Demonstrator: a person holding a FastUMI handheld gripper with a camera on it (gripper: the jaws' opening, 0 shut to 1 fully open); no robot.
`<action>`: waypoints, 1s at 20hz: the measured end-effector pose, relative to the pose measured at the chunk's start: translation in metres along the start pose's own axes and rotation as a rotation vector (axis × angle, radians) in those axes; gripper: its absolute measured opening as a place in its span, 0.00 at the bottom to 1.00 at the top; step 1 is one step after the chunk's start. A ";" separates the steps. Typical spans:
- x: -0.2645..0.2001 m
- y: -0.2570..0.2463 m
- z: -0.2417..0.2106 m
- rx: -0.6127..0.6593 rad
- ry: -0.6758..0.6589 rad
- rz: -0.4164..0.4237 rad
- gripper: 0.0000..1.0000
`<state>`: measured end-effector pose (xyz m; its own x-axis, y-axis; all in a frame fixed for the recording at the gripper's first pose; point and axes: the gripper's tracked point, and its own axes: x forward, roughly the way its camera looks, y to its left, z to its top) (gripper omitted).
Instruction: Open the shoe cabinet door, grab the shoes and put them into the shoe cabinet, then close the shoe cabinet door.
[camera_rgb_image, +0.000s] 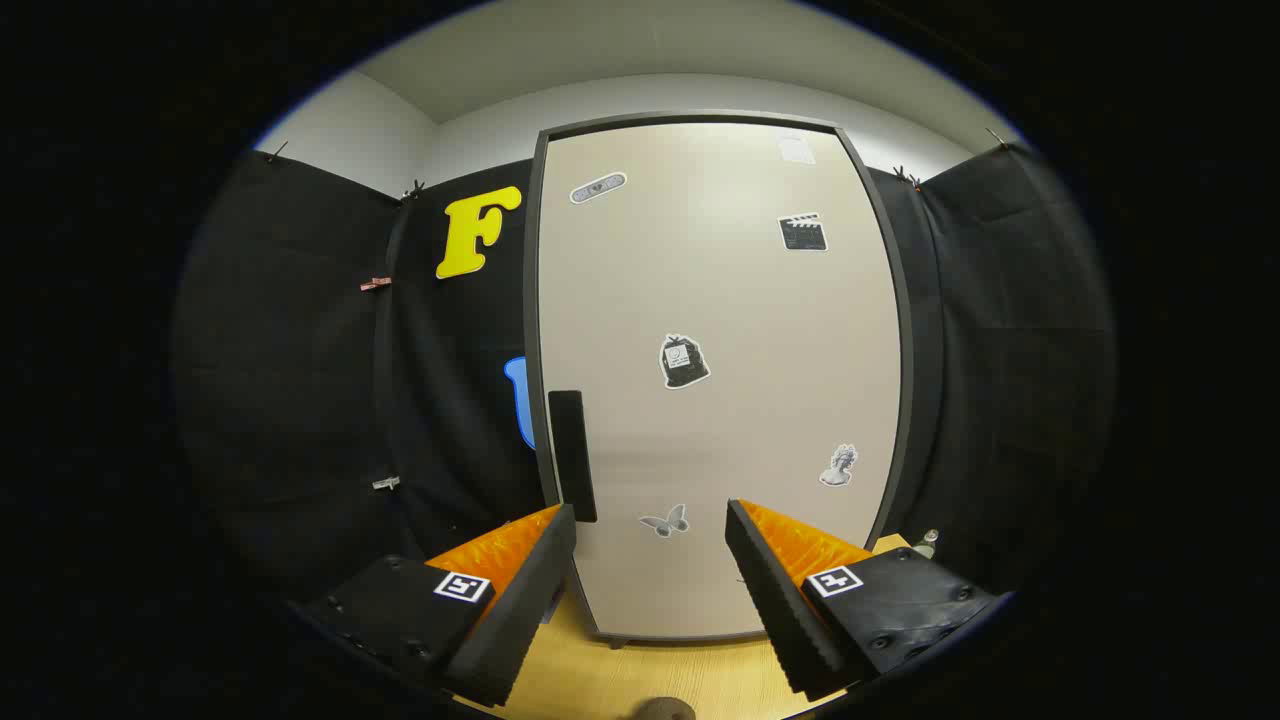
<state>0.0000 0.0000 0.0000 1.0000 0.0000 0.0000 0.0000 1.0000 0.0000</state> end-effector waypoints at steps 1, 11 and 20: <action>0.001 0.000 0.000 -0.001 -0.001 0.000 0.99; 0.005 0.003 -0.001 -0.013 -0.001 -0.005 0.99; 0.023 0.022 -0.006 0.000 -0.005 -0.004 0.99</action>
<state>0.0231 0.0224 -0.0057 1.0000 -0.0039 0.0045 0.0039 1.0000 -0.0005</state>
